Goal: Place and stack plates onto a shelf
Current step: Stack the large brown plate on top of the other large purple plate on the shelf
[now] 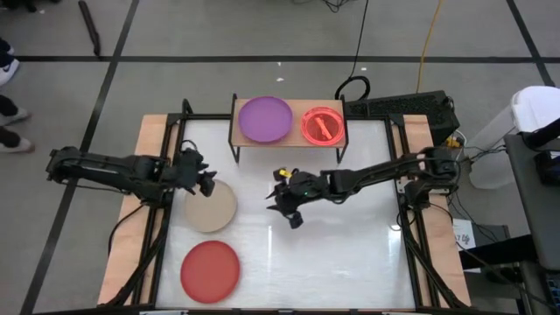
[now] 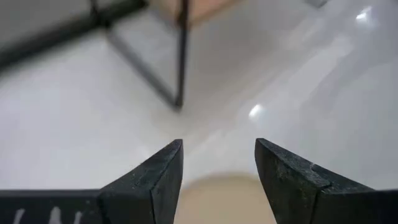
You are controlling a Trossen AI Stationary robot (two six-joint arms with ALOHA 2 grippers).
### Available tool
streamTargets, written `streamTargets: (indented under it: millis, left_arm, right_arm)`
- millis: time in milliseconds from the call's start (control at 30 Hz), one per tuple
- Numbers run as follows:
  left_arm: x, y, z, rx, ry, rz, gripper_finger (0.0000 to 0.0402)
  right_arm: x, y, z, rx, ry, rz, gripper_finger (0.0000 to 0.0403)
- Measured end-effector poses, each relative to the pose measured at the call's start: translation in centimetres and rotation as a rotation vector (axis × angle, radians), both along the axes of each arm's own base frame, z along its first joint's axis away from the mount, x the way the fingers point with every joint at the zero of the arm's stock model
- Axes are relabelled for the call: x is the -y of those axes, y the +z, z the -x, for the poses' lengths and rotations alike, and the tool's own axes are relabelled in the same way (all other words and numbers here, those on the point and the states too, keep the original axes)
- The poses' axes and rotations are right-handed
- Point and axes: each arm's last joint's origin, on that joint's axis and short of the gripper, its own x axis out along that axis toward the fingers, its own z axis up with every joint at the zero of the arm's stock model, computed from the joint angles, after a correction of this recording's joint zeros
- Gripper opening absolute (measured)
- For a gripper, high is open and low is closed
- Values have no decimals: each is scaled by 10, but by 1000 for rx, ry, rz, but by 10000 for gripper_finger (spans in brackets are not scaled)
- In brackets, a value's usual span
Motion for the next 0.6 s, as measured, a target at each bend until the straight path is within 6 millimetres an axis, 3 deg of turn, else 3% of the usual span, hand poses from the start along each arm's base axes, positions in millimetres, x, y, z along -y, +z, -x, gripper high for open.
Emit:
streamTargets:
  millis: [233,600]
  left_arm:
    - [-1,-28,9,-293,256,248,204]
    - [-7,-74,-21,-690,363,319,204]
  right_arm:
    - [-3,-7,-6,-9,11,5,123]
    - [-3,-5,-5,-11,3,-5,123]
